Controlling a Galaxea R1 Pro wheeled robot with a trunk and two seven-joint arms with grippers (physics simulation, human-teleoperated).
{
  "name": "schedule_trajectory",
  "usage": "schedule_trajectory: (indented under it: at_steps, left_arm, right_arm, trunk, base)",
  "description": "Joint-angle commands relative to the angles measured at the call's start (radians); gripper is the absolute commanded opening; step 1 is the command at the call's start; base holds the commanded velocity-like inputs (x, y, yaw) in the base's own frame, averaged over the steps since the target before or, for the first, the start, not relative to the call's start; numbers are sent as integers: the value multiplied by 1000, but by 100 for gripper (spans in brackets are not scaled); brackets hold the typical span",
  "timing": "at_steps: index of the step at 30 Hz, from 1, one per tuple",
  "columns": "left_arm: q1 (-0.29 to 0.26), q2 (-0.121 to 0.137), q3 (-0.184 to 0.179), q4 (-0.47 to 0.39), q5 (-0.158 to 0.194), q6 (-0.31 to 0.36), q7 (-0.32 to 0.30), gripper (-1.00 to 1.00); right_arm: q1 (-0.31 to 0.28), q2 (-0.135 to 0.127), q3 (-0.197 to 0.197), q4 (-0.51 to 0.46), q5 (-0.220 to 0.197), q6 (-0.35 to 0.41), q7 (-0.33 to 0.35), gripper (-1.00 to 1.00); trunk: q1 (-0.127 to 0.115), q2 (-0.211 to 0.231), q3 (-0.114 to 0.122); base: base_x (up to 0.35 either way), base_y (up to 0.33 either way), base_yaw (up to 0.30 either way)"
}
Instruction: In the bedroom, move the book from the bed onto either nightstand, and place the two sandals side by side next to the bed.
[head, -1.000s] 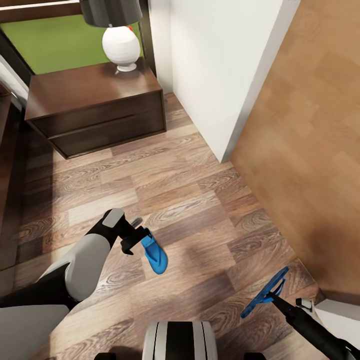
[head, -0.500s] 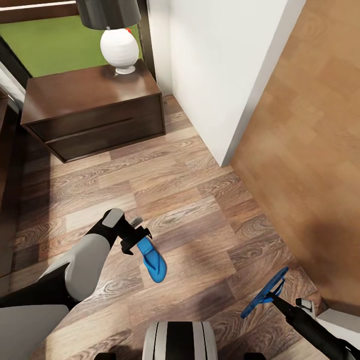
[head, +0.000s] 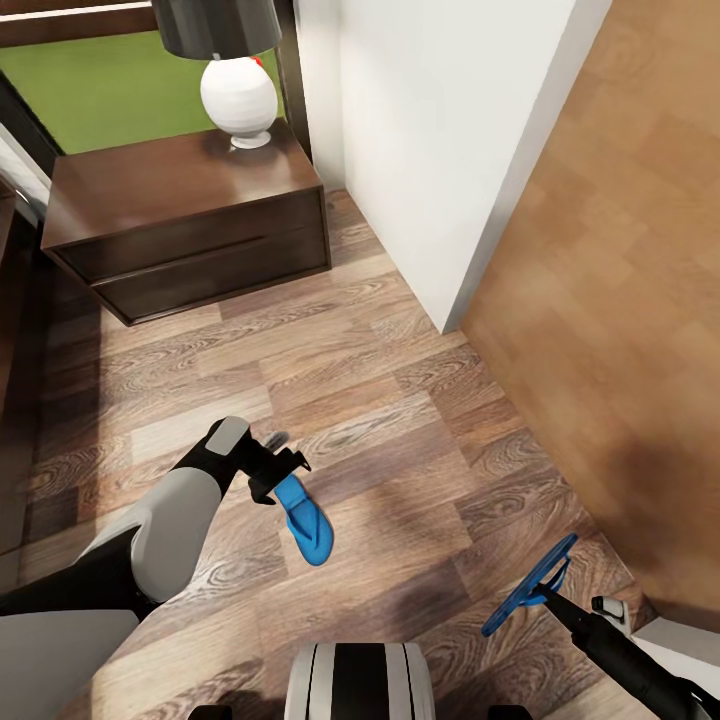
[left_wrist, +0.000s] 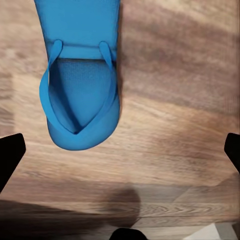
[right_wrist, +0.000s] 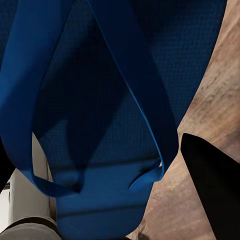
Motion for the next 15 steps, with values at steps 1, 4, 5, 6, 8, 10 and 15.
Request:
schedule_trajectory:
  at_steps: [1, 4, 5, 6, 8, 10, 15]
  left_arm:
    - [0, -1, 3, -2, 9, 2, 8, 100]
    - [0, 1, 3, -3, 7, 2, 8, 100]
    - [0, 1, 3, -3, 7, 2, 8, 100]
    - [0, 2, 3, -3, 7, 2, 9, 100]
    - [0, 3, 3, -3, 6, 1, 9, 100]
    - [0, 4, 2, -3, 6, 1, 11, 100]
    - [0, 5, 1, -3, 4, -1, 12, 100]
  right_arm:
    - [0, 0, 0, 0, -4, 13, 3, -100]
    - [0, 0, 0, 0, -3, 13, 3, -100]
    - [0, 0, 0, 0, -3, 13, 3, -100]
    - [0, 0, 0, 0, -3, 13, 3, -100]
    - [0, 0, 0, 0, -3, 13, 3, -100]
    - [0, 0, 0, 0, -3, 13, 3, -100]
    - [0, 0, 0, 0, -3, 13, 3, -100]
  trunk:
    - [0, 0, -1]
    - [0, 0, -1]
    - [0, 0, -1]
    - [0, 0, -1]
    - [0, 0, -1]
    - [0, 0, -1]
    - [0, 0, -1]
  base:
    - [0, 0, 0]
    - [0, 0, 0]
    - [0, 0, 0]
    - [0, 0, 0]
    - [0, 0, 0]
    - [0, 0, 0]
    - [0, 0, 0]
